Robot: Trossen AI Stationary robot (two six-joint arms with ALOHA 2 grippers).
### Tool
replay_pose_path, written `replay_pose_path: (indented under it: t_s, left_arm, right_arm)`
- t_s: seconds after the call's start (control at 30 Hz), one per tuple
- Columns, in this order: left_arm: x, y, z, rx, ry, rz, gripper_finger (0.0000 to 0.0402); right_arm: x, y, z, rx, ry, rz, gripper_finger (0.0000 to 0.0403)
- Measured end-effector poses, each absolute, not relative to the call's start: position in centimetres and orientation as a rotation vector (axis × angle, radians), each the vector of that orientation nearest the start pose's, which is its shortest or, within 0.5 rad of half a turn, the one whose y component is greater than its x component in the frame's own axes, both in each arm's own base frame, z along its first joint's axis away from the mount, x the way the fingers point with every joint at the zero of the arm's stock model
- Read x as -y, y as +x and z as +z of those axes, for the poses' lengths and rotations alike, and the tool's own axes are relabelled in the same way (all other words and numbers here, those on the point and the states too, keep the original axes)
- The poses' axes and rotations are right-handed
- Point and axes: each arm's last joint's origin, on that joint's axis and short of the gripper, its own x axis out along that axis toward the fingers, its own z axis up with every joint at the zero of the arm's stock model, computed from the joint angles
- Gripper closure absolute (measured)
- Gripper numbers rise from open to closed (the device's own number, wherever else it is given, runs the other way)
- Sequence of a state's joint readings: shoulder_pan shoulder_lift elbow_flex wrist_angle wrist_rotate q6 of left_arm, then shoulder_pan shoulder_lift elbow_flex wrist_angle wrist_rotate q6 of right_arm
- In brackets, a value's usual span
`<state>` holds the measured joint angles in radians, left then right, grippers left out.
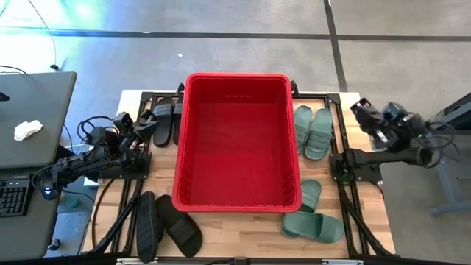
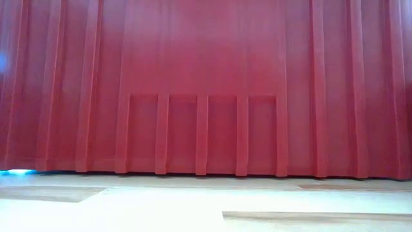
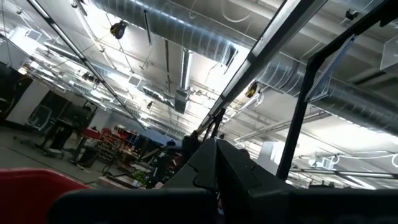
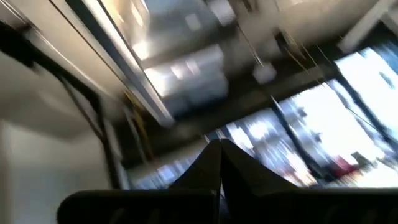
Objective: Pick and place slides into bin
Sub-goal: Put the green slide into the red container
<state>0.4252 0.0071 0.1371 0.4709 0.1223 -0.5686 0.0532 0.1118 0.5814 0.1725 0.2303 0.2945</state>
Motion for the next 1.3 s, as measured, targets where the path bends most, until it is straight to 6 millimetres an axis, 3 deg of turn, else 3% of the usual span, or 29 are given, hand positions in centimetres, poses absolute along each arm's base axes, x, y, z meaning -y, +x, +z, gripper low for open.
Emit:
replay_pose_path:
  t_s: [0.13, 0.33, 0.53, 0.87, 1.03, 1.3]
  left_arm:
    - [-2.6, 6.6, 25.1, 0.643, -0.385, 0.119, 0.0401]
    - [-2.6, 6.6, 25.1, 0.639, -0.383, 0.112, 0.0401]
    - [-2.6, 6.6, 25.1, 0.639, -0.367, 0.125, 0.0401]
    - [-2.6, 6.6, 25.1, 0.636, -0.365, 0.115, 0.0401]
    - [-2.5, 6.6, 25.1, 0.628, -0.361, 0.097, 0.0401]
    - [-2.4, 6.7, 25.0, 0.611, -0.357, 0.071, 0.0401]
  right_arm:
    - [0.8, 3.9, 37.4, 0.261, 0.382, -0.253, 0.0402]
    - [0.5, 6.6, 39.9, -0.149, 0.487, -0.284, 0.0402]
    - [0.1, 9.1, 40.4, -0.585, 0.566, -0.371, 0.0402]
    - [-1.2, 12.5, 36.2, -1.29, 0.807, -0.401, 0.04]
    - [-2.1, 13.7, 33.7, -1.419, 0.818, -0.371, 0.037]
    - [-3.4, 13.5, 30.6, -1.557, 0.824, -0.462, 0.0274]
